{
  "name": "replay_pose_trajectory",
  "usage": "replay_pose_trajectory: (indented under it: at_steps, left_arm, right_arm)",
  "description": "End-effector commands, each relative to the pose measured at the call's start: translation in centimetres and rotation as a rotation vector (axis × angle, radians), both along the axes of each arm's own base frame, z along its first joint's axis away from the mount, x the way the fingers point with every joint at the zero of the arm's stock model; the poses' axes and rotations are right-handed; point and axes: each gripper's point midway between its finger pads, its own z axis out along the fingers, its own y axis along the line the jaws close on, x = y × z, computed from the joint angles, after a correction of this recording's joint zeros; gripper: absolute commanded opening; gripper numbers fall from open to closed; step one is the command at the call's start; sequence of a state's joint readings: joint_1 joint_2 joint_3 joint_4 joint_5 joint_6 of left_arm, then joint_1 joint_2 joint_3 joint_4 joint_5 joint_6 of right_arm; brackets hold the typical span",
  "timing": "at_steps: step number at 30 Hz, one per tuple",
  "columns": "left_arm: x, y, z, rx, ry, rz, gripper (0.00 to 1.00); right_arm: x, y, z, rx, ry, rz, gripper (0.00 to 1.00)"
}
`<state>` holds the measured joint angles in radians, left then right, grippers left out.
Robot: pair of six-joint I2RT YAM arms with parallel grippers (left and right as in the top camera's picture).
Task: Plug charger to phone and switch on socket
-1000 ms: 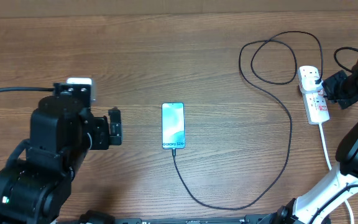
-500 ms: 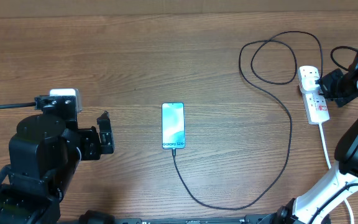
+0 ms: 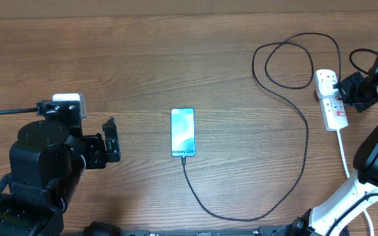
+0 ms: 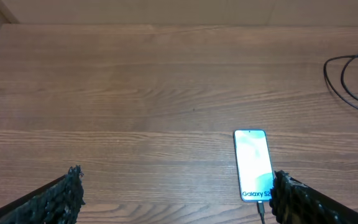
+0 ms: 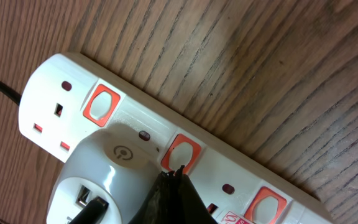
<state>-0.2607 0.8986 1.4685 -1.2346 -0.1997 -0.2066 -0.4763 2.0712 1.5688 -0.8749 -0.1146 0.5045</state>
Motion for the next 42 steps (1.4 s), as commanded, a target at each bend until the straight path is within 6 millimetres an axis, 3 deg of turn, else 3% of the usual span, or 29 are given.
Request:
replay_pose_trajectory:
  at_steps: [1,6,13,17,22,26,29,36,42]
  left_arm:
    - [-0.1,0.4,0.2,-0.002,-0.008,0.023,1.0]
    - [-0.1,0.4,0.2,-0.002,-0.008,0.023,1.0]
    - [-0.1,0.4,0.2,-0.002,-0.008,0.023,1.0]
    - [-0.1,0.4,0.2,-0.002,-0.008,0.023,1.0]
    - [-0.1,0.4,0.2,-0.003,-0.01,0.023,0.99]
    - [-0.3,0.5,0.3,-0.004,-0.015,0.023,1.0]
    - [-0.3,0.5,0.3,-0.004,-0.015,0.023,1.0]
    - [-0.3,0.5,0.3,-0.004,-0.015,0.023,1.0]
    - [-0.3,0.5,0.3,-0.004,-0.015,0.023,1.0]
  right_arm:
    - [1.3,0.3,0.4,0.0,-0.035,0.02,0.04]
    - [1.5,1.1,-0.7,0.01,-0.016,0.038,0.04]
    - [1.3,3.0,-4.1,0.046,0.059,0.079,0.04]
    - [1.0,3.3,-4.3,0.053,0.08,0.093,0.04]
    - [0.5,1.7,-1.4,-0.014,0.126,0.099,0.04]
    - [1.4,-0.2,4.8,-0.124,0.075,0.076,0.04]
    - [2.0,-0.6,6.6,-0.144,0.034,0.057,0.04]
    - [1.2,-0.6,4.6,-0.121,0.1,0.054,0.04]
    - [0.6,-0.4,0.8,-0.079,0.183,0.062,0.04]
